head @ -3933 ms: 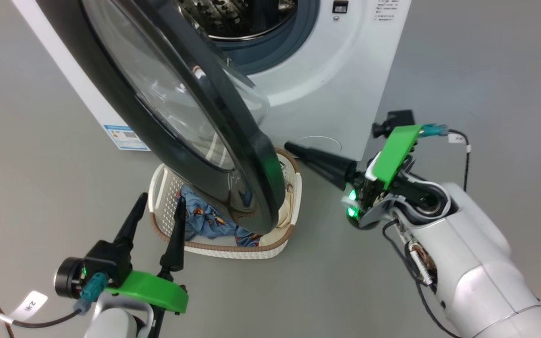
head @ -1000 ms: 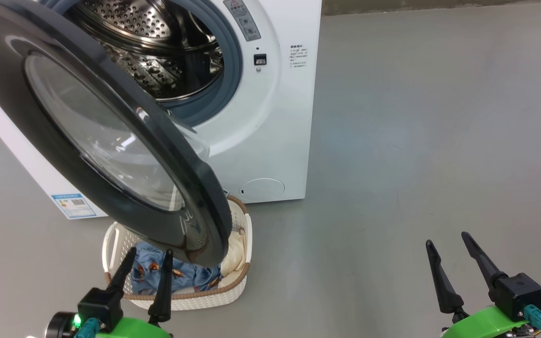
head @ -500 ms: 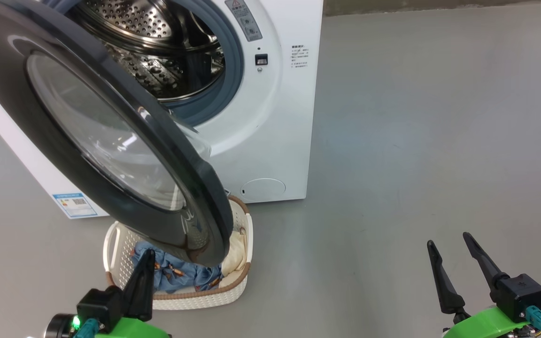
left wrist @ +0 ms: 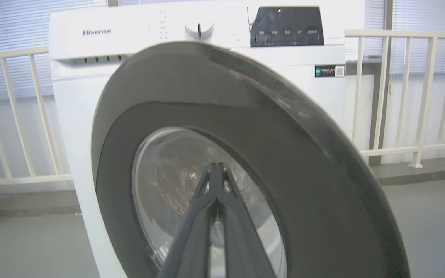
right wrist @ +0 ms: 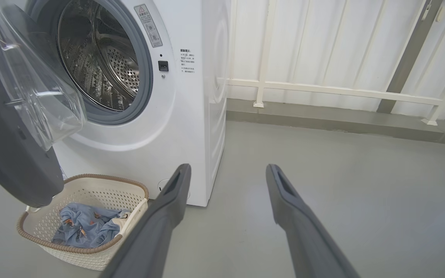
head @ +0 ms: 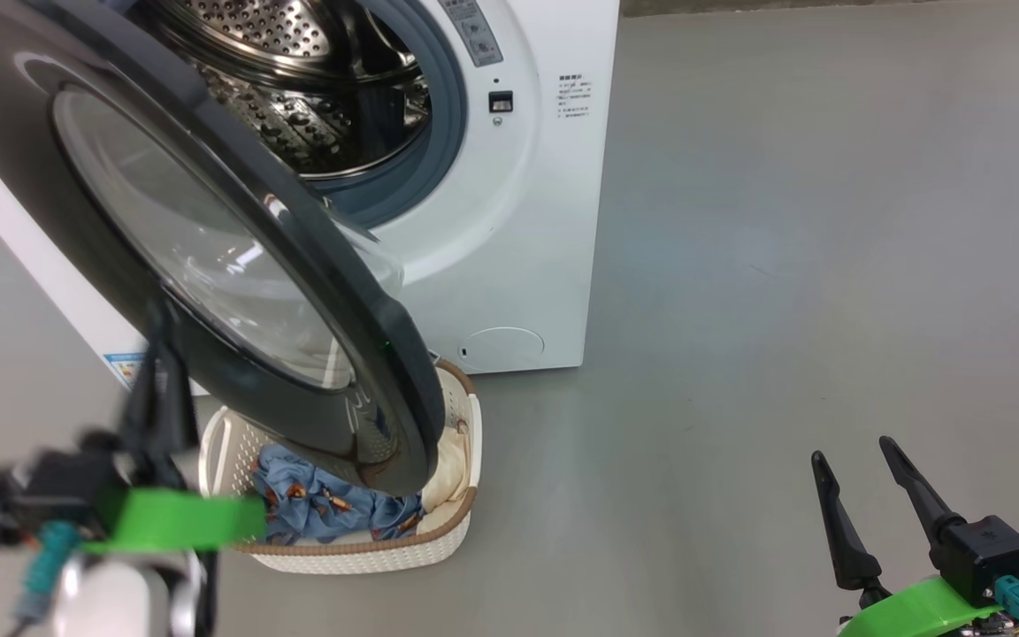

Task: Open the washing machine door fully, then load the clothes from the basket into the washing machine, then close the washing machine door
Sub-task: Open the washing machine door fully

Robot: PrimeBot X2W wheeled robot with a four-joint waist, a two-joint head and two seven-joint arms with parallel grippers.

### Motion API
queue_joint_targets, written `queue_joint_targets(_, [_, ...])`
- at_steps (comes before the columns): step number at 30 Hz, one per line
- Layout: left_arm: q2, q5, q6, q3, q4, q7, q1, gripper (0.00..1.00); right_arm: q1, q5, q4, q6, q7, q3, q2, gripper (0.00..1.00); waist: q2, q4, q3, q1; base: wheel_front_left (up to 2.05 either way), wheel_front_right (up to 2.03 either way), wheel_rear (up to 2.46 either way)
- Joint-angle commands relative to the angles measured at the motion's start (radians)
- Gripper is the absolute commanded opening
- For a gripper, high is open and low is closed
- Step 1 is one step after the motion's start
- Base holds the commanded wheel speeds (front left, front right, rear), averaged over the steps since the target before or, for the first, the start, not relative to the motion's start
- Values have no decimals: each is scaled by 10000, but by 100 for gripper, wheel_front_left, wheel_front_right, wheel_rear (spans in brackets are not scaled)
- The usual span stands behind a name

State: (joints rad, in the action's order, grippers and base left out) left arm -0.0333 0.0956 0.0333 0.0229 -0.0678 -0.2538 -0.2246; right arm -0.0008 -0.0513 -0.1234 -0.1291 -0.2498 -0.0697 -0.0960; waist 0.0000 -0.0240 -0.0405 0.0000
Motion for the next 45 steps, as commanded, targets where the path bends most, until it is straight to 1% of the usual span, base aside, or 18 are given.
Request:
queue_joint_targets(1, [-215,-115,-82,-376,548,-80,-530,0,-165,131,271,-16,-120,221,-63,100,0,-17,8,0,0,0,0])
queue_joint_targets(4, [-288,-348,-129,-435,1494,-80,-1106,0,-170,203,301,-16,-120,215,-45,100,0,-40,-1,0,0,0,0])
queue_joint_targets(7, [-332,-639,-59,-122,2148,-80,-1709,0,-149,222,321,-16,-120,164,-11,100,0,-60,2,0,0,0,0])
queue_joint_targets(10, [-287,-756,140,631,2436,-75,-2220,0,-97,224,325,-16,-120,114,7,100,0,-57,41,0,0,0,0])
queue_joint_targets(13, [-220,-462,297,1581,2448,333,-2543,0,-48,241,342,-16,-120,92,25,100,0,-16,83,0,0,0,0])
queue_joint_targets(17, [-180,346,379,2996,2134,1255,-2645,0,-8,287,386,-16,-120,147,44,100,0,72,94,0,0,0,0])
queue_joint_targets(23, [-173,1961,-77,4995,934,2408,-2627,0,39,250,440,-16,-120,81,105,100,0,184,106,0,0,0,0])
queue_joint_targets(27, [-172,2528,-344,5783,-173,2761,-2763,0,53,219,463,-16,-120,57,163,100,0,274,119,0,0,0,0])
queue_joint_targets(32, [-171,2904,-650,6156,-1302,2800,-2973,0,86,184,473,-16,-120,82,208,100,0,369,103,0,0,0,0])
queue_joint_targets(38, [-171,2932,-1056,6093,-2347,2554,-3209,0,93,187,548,-16,-120,32,248,100,0,391,3,0,0,0,0])
queue_joint_targets(45, [-187,2929,-1298,5880,-3004,2181,-3388,0,40,195,650,-16,-120,-17,280,100,0,374,-73,0,0,0,0])
